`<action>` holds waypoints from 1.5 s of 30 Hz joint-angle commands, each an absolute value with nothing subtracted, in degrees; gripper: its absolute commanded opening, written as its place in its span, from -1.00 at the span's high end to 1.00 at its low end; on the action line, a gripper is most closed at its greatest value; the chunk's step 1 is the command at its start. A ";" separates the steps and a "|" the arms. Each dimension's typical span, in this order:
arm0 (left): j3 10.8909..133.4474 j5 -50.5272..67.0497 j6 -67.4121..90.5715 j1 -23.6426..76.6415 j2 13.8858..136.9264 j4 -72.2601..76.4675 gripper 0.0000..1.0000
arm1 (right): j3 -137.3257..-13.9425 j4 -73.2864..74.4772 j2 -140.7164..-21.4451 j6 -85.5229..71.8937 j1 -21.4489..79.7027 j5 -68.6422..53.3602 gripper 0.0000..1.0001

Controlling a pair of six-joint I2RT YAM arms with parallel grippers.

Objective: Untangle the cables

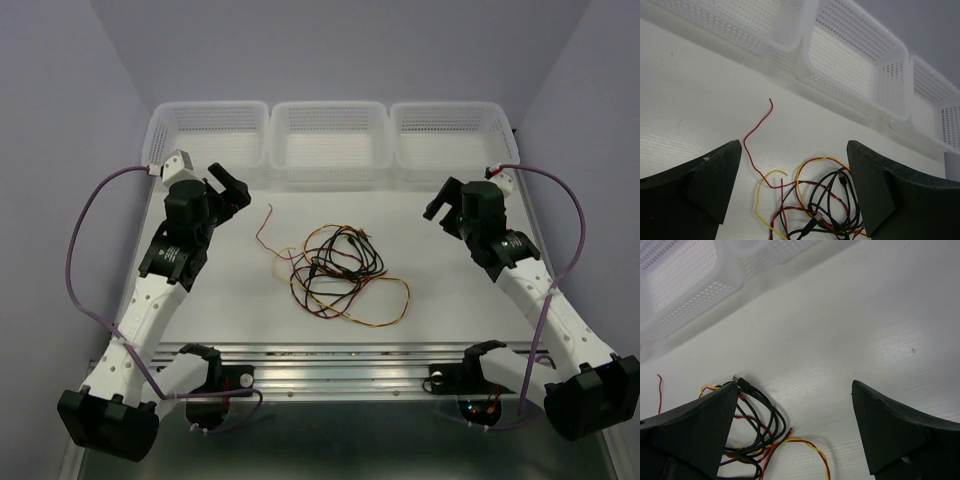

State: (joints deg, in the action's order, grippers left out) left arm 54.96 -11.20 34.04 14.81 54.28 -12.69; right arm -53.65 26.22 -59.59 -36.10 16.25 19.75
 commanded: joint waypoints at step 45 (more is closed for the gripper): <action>50.45 -9.49 40.87 27.16 94.22 -16.88 1.00 | -48.87 18.90 -62.84 -35.33 16.61 17.05 -1.00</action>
State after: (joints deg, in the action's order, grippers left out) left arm 51.05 -6.92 40.99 26.94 93.01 -14.66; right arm -49.67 21.37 -63.11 -36.01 16.25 16.10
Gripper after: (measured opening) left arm 0.054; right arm 0.999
